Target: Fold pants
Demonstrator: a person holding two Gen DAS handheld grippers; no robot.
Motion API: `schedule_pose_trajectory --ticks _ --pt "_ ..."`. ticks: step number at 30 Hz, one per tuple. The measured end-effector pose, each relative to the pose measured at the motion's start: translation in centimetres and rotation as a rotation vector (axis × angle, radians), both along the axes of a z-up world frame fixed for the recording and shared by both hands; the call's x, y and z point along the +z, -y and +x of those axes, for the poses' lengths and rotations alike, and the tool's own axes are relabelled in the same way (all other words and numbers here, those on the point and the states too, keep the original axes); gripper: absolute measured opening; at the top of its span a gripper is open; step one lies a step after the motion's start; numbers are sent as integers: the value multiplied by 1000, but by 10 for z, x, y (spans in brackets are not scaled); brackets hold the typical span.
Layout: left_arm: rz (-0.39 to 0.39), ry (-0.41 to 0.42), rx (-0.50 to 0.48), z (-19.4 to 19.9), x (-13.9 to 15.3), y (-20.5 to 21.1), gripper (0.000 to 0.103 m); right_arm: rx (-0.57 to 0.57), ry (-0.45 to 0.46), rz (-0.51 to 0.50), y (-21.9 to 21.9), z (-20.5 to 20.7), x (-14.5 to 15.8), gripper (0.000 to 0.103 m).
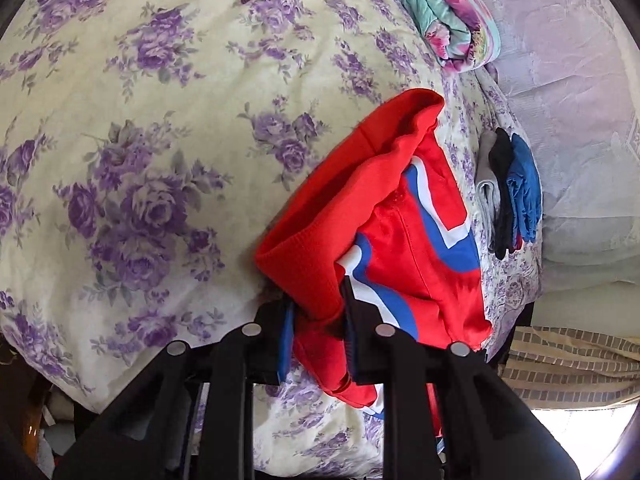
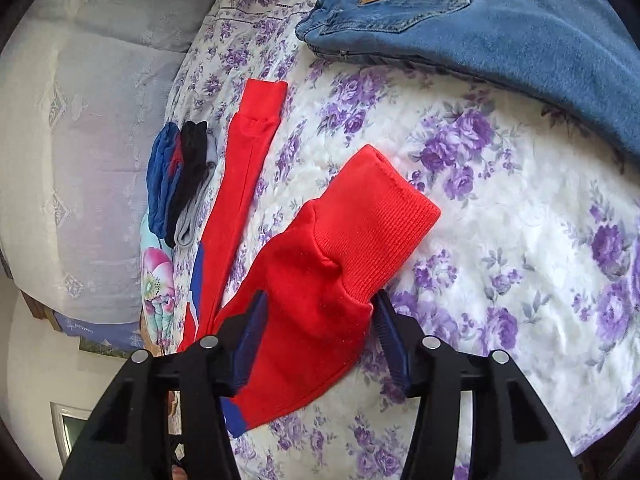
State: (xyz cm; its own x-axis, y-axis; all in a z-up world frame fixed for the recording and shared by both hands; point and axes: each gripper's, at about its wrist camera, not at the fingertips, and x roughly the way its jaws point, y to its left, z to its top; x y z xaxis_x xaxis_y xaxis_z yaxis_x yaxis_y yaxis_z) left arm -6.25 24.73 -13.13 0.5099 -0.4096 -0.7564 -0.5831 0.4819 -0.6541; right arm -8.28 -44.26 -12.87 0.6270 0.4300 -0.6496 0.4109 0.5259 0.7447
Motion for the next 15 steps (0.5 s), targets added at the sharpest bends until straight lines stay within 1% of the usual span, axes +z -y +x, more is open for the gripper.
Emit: schedule_pose_trajectory --ticks 1,2,3,4,5,7,9,10,11,12,13,14,15 --pt "-9 -4 4 -1 -2 -2 19 0 -12 -15 -2 3 -3 21" --pt "-27 -6 15 -1 -3 -4 19 7 -16 -37 -4 5 -3 14" --pt "-36 -1 21 -4 -2 -5 19 12 1 -66 -7 6 3 10" --pt "-29 5 16 -5 1 -4 19 26 28 -109 -8 4 14 9" --pt "-6 12 -1 -4 8 -2 19 40 50 -147 -9 3 25 9" --pt "12 17 -27 -4 14 0 19 57 60 -178 -5 0 36 9" --pt "10 3 -39 -4 9 0 19 77 1 -204 4 1 28 9" --pt "5 -15 -40 -5 2 -1 19 91 -50 -208 8 2 17 10" --pt "-6 -47 -38 -5 -7 -1 23 87 -103 -200 11 1 5 11" --pt "-14 -70 -29 -7 -13 -2 26 68 -118 -165 14 -3 -4 11" --pt "-26 -66 -21 -9 -16 -3 27 46 -108 -142 15 -6 -5 14" --pt "-32 -57 -18 -11 -15 -4 32 29 -104 -132 17 -10 -3 16" --pt "-23 -55 -21 -12 -12 -6 37 15 -99 -134 18 -12 1 26"
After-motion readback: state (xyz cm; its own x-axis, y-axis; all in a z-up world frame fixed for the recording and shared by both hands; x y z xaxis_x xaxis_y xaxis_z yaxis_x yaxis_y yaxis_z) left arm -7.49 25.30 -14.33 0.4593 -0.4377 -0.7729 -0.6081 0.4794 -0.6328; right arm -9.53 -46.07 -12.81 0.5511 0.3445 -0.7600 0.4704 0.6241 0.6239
